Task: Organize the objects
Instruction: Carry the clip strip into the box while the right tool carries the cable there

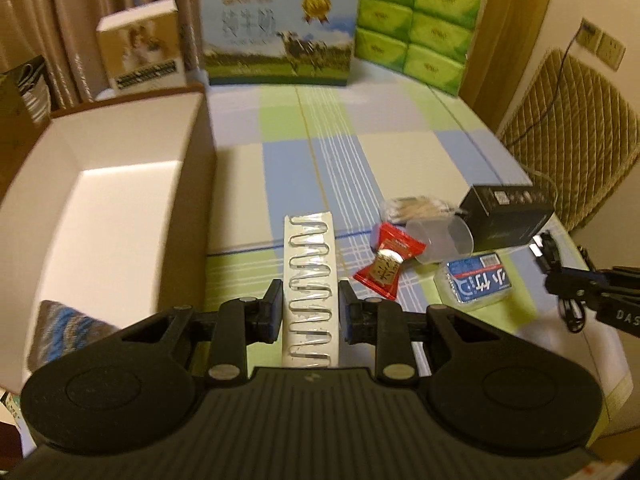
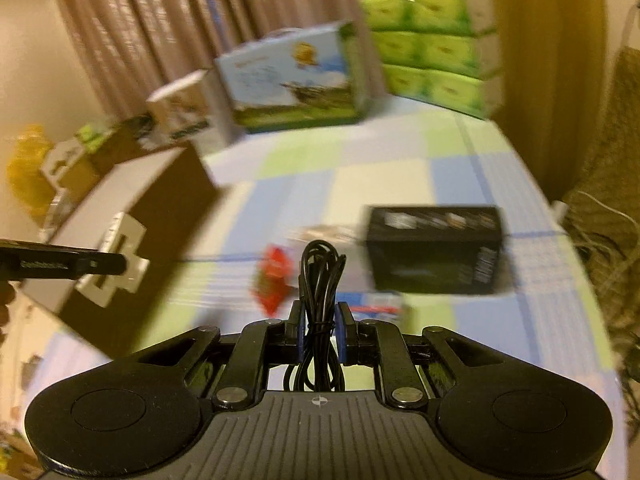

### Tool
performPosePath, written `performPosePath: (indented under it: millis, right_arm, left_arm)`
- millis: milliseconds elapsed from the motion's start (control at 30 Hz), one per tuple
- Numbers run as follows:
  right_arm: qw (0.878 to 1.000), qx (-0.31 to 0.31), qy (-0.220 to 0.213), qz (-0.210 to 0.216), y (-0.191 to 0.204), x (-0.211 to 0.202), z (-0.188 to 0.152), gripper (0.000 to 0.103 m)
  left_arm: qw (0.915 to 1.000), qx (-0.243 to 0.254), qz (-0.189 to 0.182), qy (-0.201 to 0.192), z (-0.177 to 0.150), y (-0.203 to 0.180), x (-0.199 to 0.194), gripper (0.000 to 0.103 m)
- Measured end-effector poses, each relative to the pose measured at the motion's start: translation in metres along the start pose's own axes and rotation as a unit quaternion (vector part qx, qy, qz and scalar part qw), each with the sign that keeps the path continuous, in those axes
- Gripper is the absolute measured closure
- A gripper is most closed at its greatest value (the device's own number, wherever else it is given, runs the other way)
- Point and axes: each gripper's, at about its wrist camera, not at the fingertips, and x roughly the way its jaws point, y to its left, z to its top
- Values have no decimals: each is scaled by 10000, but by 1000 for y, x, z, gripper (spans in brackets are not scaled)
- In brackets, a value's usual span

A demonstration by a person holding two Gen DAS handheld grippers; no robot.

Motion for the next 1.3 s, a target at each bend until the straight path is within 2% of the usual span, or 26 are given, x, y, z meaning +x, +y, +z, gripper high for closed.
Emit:
performPosePath:
  millis: [167,400,633,900,1300]
  right_arm:
    - [9977,-197,-24,652,51,13,16,91]
    - [9878,-421,116,1498,129,49,31,91]
    - [9790,-688,162,1914,197,84,39,91]
    - [9780,-887,454,1832,240,132,39,91]
    - [9837,-1175,813,1093,264,187,37,91]
  left_arm:
    - [9992,-223,161,-292,-2,32,-35,80]
    - [9953,-511,632,-522,-8,89,-73,80]
    - [9907,-693,1023,-565,-14,148,-88,80]
    - [9907,-711,1093,-382,-15,193,-73,80]
    - [9952,-552,803,-15,-8,217,-25,80]
